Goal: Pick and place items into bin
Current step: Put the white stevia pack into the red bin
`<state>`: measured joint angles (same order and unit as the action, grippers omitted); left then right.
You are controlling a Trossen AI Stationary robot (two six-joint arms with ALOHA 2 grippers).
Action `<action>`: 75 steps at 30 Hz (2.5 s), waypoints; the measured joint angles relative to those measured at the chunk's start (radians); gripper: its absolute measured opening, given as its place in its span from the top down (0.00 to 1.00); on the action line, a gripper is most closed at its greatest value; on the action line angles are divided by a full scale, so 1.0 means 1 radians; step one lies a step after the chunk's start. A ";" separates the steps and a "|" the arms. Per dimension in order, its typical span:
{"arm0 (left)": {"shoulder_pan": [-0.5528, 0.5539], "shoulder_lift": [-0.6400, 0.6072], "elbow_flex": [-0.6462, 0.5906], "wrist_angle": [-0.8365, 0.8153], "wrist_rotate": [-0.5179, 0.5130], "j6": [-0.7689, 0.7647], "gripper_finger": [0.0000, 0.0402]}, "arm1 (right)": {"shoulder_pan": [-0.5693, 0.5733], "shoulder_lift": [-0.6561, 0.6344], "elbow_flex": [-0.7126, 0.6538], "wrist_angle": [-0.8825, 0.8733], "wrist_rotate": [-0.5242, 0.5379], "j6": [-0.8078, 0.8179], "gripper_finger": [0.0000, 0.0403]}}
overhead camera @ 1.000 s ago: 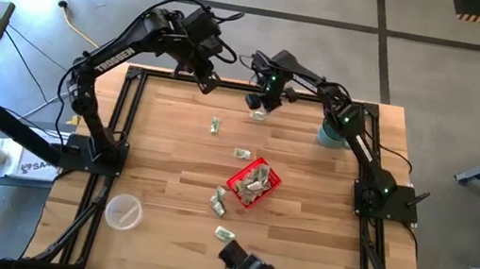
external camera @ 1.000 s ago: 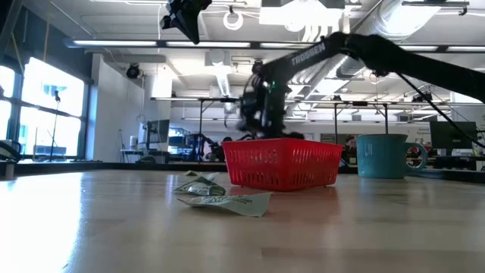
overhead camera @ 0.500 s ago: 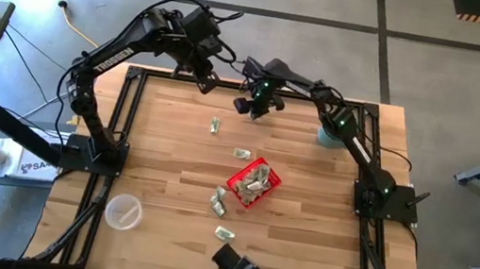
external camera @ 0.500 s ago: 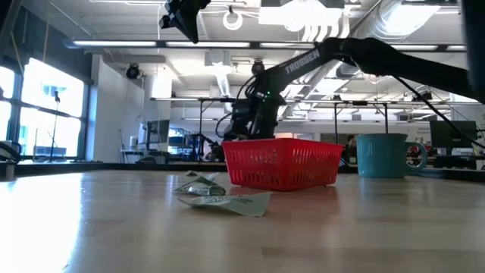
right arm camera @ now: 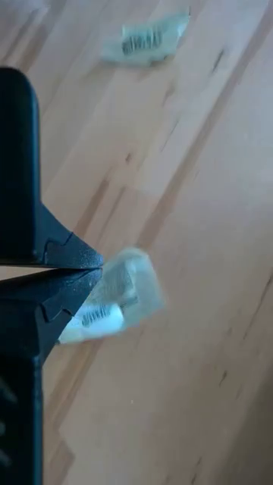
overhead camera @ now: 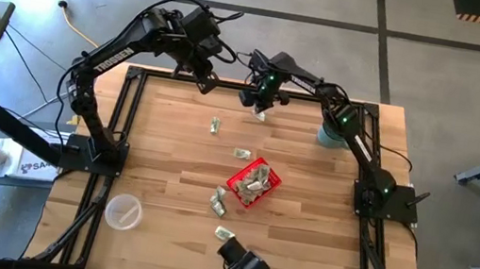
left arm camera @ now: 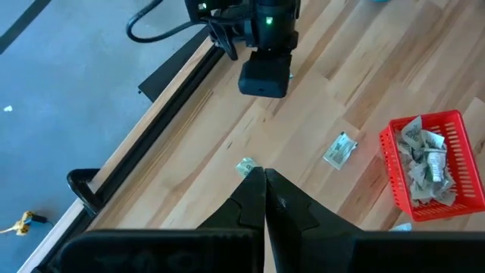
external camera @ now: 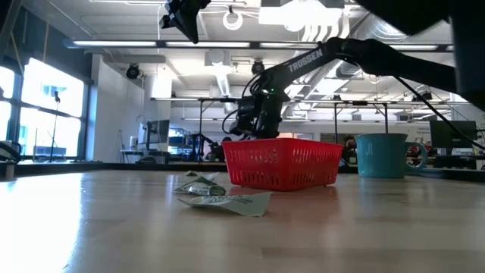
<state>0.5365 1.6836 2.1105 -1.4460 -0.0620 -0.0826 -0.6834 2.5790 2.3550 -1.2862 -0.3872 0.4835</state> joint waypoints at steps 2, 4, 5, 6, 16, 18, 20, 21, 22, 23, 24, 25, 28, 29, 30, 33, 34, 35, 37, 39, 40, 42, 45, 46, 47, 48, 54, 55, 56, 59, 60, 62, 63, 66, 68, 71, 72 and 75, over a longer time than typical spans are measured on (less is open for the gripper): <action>0.000 0.000 0.000 0.000 0.000 0.002 0.89 | -0.001 0.002 0.000 -0.008 0.043 -0.002 1.00; 0.000 0.000 0.000 0.001 0.000 0.008 0.89 | -0.008 0.002 0.000 -0.029 0.066 -0.009 1.00; 0.000 0.000 0.000 0.005 0.000 0.009 0.89 | -0.012 0.002 0.000 -0.044 0.067 -0.015 1.00; 0.000 0.000 0.000 0.008 0.000 0.013 0.89 | -0.016 0.002 0.000 -0.063 0.071 -0.021 1.00; 0.000 0.000 0.000 0.008 -0.001 0.026 0.89 | -0.020 -0.010 -0.002 -0.100 0.082 -0.051 1.00; 0.000 0.000 0.000 0.008 -0.002 0.026 0.89 | -0.011 -0.046 -0.007 -0.068 0.114 -0.039 1.00; 0.000 0.000 0.000 0.008 -0.002 0.026 0.89 | -0.005 -0.062 -0.004 -0.070 0.105 -0.051 1.00; 0.000 0.000 0.000 0.008 -0.002 0.026 0.89 | -0.004 -0.062 -0.004 -0.076 0.076 -0.055 1.00; 0.000 0.000 0.000 0.008 -0.002 0.026 0.89 | -0.004 -0.054 -0.011 -0.073 0.044 -0.054 1.00; 0.000 0.000 0.000 0.008 -0.002 0.026 0.89 | -0.003 -0.044 -0.021 -0.065 0.026 -0.047 1.00; 0.000 0.000 0.000 0.008 -0.002 0.026 0.89 | -0.003 -0.038 -0.036 -0.052 0.021 -0.039 1.00; 0.000 0.000 0.000 0.008 -0.002 0.026 0.89 | -0.003 -0.033 -0.056 -0.031 0.021 -0.035 1.00; 0.000 0.001 0.000 0.008 -0.002 0.026 0.89 | -0.004 -0.035 -0.089 0.005 -0.008 -0.015 1.00; 0.000 0.001 0.000 0.008 -0.002 0.026 0.89 | -0.007 -0.039 -0.096 0.007 -0.015 -0.016 1.00; 0.000 0.001 0.000 0.008 -0.001 0.025 0.89 | -0.010 -0.041 -0.103 0.008 -0.015 -0.016 1.00; 0.000 0.001 0.000 0.008 -0.001 0.022 0.89 | -0.016 -0.039 -0.131 0.017 -0.016 -0.013 1.00; 0.000 0.001 0.000 0.008 -0.001 0.022 0.89 | -0.019 -0.039 -0.136 0.018 -0.017 -0.013 1.00; 0.000 0.001 0.000 0.008 -0.001 0.022 0.89 | -0.022 -0.039 -0.142 0.025 -0.011 -0.013 1.00; 0.000 0.001 0.000 0.008 -0.001 0.022 0.89 | -0.028 -0.041 -0.158 0.025 -0.014 -0.013 1.00; 0.000 0.001 0.000 0.008 -0.001 0.022 0.89 | -0.035 -0.043 -0.173 0.023 -0.020 -0.013 1.00; 0.000 0.001 0.000 0.008 -0.001 0.022 0.89 | -0.038 -0.043 -0.176 0.019 -0.021 -0.013 1.00; 0.000 0.001 0.000 0.008 -0.001 0.022 0.89 | -0.043 -0.044 -0.176 0.007 -0.012 -0.014 1.00; 0.000 0.001 0.000 0.008 -0.001 0.023 0.89 | -0.047 -0.043 -0.160 -0.045 0.039 -0.022 1.00; 0.000 0.001 0.000 0.008 -0.001 0.023 0.89 | -0.049 -0.043 -0.151 -0.068 0.065 -0.030 0.99; 0.000 0.001 0.000 0.008 -0.001 0.023 0.89 | -0.050 -0.041 -0.141 -0.091 0.099 -0.038 0.99; 0.000 0.001 0.000 0.008 -0.001 0.024 0.89 | -0.051 -0.040 -0.129 -0.115 0.138 -0.046 0.99; 0.000 0.001 0.000 0.026 -0.001 0.047 0.89 | -0.051 -0.037 -0.046 -0.273 0.289 -0.122 1.00; 0.000 0.001 0.000 0.034 -0.001 0.053 0.89 | -0.048 -0.037 -0.032 -0.284 0.284 -0.132 0.99; 0.000 0.001 0.000 0.041 -0.001 0.055 0.89 | -0.043 -0.038 -0.019 -0.285 0.276 -0.146 0.99; 0.000 0.001 0.000 0.043 -0.001 0.060 0.89 | -0.025 -0.053 -0.002 -0.281 0.294 -0.171 0.96; 0.000 0.001 0.000 0.043 -0.002 0.060 0.89 | -0.018 -0.068 -0.007 -0.268 0.325 -0.186 0.94; 0.000 0.001 0.000 0.040 -0.002 0.060 0.89 | -0.008 -0.087 -0.018 -0.245 0.379 -0.235 0.89; 0.000 0.001 0.000 0.040 -0.002 0.062 0.89 | -0.009 -0.088 -0.018 -0.242 0.393 -0.256 0.85; 0.000 0.001 0.000 0.040 -0.002 0.076 0.89 | -0.014 -0.076 -0.022 -0.220 0.386 -0.297 0.71; 0.000 0.001 0.000 0.040 -0.002 0.079 0.89 | -0.020 -0.070 -0.022 -0.198 0.359 -0.315 0.60; 0.000 0.001 0.000 0.037 -0.002 0.079 0.89 | -0.023 -0.060 -0.021 -0.184 0.341 -0.334 0.46; 0.000 0.001 0.000 0.037 -0.002 0.079 0.89 | -0.025 -0.053 -0.021 -0.182 0.340 -0.338 0.42; 0.000 0.001 0.000 0.025 -0.002 0.079 0.89 | -0.034 -0.032 -0.022 -0.180 0.368 -0.354 0.36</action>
<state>0.5369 1.6847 2.1109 -1.4210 -0.0635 -0.0040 -0.7177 2.5469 2.3329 -1.4664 -0.0192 0.1299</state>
